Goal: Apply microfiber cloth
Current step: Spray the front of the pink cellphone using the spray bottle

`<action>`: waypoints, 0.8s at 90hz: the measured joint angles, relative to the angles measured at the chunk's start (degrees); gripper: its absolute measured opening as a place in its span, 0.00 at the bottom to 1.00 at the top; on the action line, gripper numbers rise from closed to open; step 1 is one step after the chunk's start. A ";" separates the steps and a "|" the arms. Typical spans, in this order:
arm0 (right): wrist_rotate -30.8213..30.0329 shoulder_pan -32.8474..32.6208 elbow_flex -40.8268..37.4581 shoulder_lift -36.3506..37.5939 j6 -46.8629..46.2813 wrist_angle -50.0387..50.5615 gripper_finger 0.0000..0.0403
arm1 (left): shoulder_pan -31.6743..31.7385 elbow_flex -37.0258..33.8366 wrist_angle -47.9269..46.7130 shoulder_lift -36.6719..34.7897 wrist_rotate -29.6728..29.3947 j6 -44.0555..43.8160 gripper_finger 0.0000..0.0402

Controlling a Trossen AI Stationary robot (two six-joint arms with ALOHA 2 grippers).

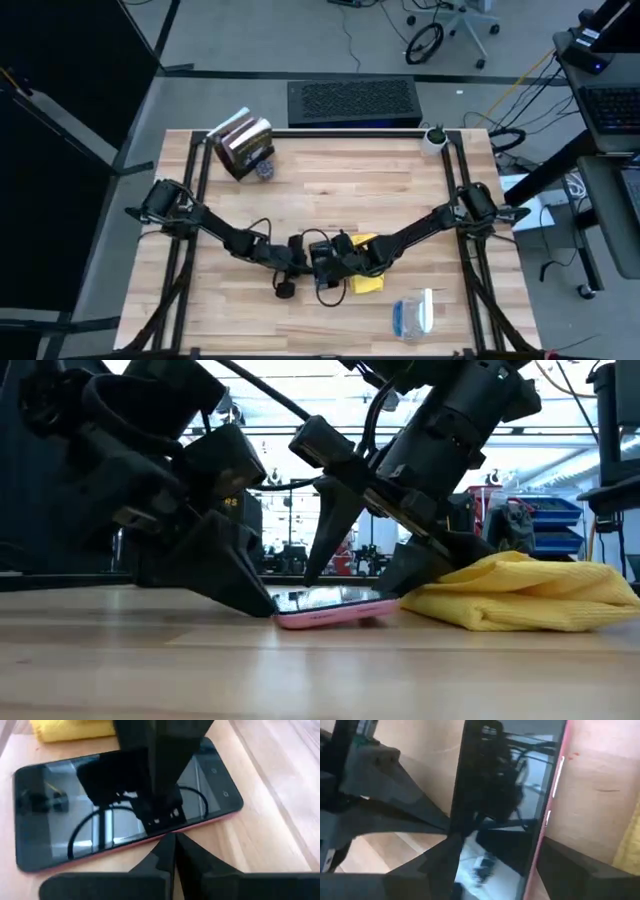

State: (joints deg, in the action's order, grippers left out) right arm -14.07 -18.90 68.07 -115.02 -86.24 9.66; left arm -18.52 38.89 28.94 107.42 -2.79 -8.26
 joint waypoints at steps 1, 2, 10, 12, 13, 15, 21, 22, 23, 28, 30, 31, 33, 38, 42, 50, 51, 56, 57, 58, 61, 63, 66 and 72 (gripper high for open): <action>-0.10 -0.11 -0.02 0.00 0.23 -0.18 0.57 | 0.00 0.00 -0.01 0.01 0.00 0.08 0.00; -0.26 -0.17 -0.02 -0.02 0.43 -0.34 0.57 | 0.00 0.00 -0.01 0.02 0.00 0.10 0.00; -1.03 -0.26 -0.02 -0.08 1.69 -0.98 0.57 | 0.07 0.00 -0.03 0.02 -0.07 -0.08 0.00; -1.17 -0.31 -0.02 -0.09 1.98 -1.11 0.56 | 0.07 0.00 -0.02 0.04 -0.07 -0.21 0.00; -1.23 -0.38 -0.02 -0.10 2.15 -1.21 0.56 | 0.07 0.00 -0.01 0.04 -0.07 -0.21 0.00; -1.39 -0.56 -0.02 -0.13 2.52 -1.41 0.56 | 0.07 0.00 -0.01 0.04 -0.07 -0.23 0.00; -2.05 -0.84 -0.04 -0.23 3.65 -2.19 0.54 | 0.13 0.00 -0.01 0.07 -0.15 -0.21 0.00; -2.05 -0.85 -0.04 -0.24 3.87 -2.37 0.53 | 0.13 0.00 0.02 0.07 -0.23 -0.19 0.00; -2.02 -0.84 -0.05 -0.25 4.07 -2.58 0.53 | 0.13 0.00 0.06 0.07 -0.28 -0.18 0.00; -1.92 -0.76 -0.11 -0.37 5.19 -4.28 0.50 | 0.13 -0.01 0.32 0.10 -0.35 -0.20 0.00; -1.92 -0.76 -0.09 -0.41 5.64 -5.03 0.49 | 0.13 -0.04 0.48 0.11 -0.37 -0.28 0.00; -1.89 -0.75 -0.09 -0.42 5.82 -5.37 0.48 | 0.13 -0.04 0.54 0.11 -0.39 -0.31 0.00; -1.79 -0.72 -0.09 -0.42 6.13 -5.86 0.47 | 0.13 -0.04 0.63 0.13 -0.45 -0.34 0.00; -1.74 -0.71 -0.09 -0.39 6.94 -6.49 0.44 | 0.13 -0.04 0.76 0.15 -0.50 -0.30 0.00; -1.65 -0.74 -0.04 -0.39 7.74 -6.72 0.40 | 0.13 -0.04 0.73 0.15 -0.51 -0.25 0.00; -1.45 -0.76 -0.03 -0.39 8.96 -6.72 0.34 | 0.13 -0.04 0.73 0.15 -0.63 -0.27 0.00; -1.43 -0.76 -0.02 -0.39 9.15 -6.72 0.33 | 0.13 -0.04 0.73 0.15 -0.63 -0.27 0.00; -1.19 -0.76 0.00 -0.37 10.22 -6.72 0.28 | 0.13 -0.04 0.73 0.15 -0.65 -0.27 0.00; -1.09 -0.76 0.00 -0.37 10.48 -6.72 0.27 | 0.13 -0.04 0.73 0.15 -0.66 -0.27 0.00; -1.03 -0.76 0.00 -0.36 10.68 -6.70 0.26 | 0.13 -0.04 0.73 0.15 -0.67 -0.27 0.00; -0.98 -0.76 0.00 -0.35 11.14 -6.64 0.23 | 0.13 -0.04 0.73 0.15 -0.70 -0.27 0.00; -0.96 -0.78 0.00 -0.34 11.48 -6.56 0.21 | 0.13 -0.04 0.73 0.15 -0.70 -0.27 0.00; -0.92 -0.78 0.00 -0.29 12.01 -6.48 0.18 | 0.13 -0.04 0.73 0.15 -0.70 -0.27 0.00; -0.88 -0.80 0.10 -0.18 13.31 -6.35 0.11 | 0.13 -0.04 0.69 0.11 -0.70 -0.27 0.00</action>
State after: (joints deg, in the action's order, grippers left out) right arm -14.96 -19.70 68.18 -115.20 -72.94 3.31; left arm -18.39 38.85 29.63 107.53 -3.49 -8.54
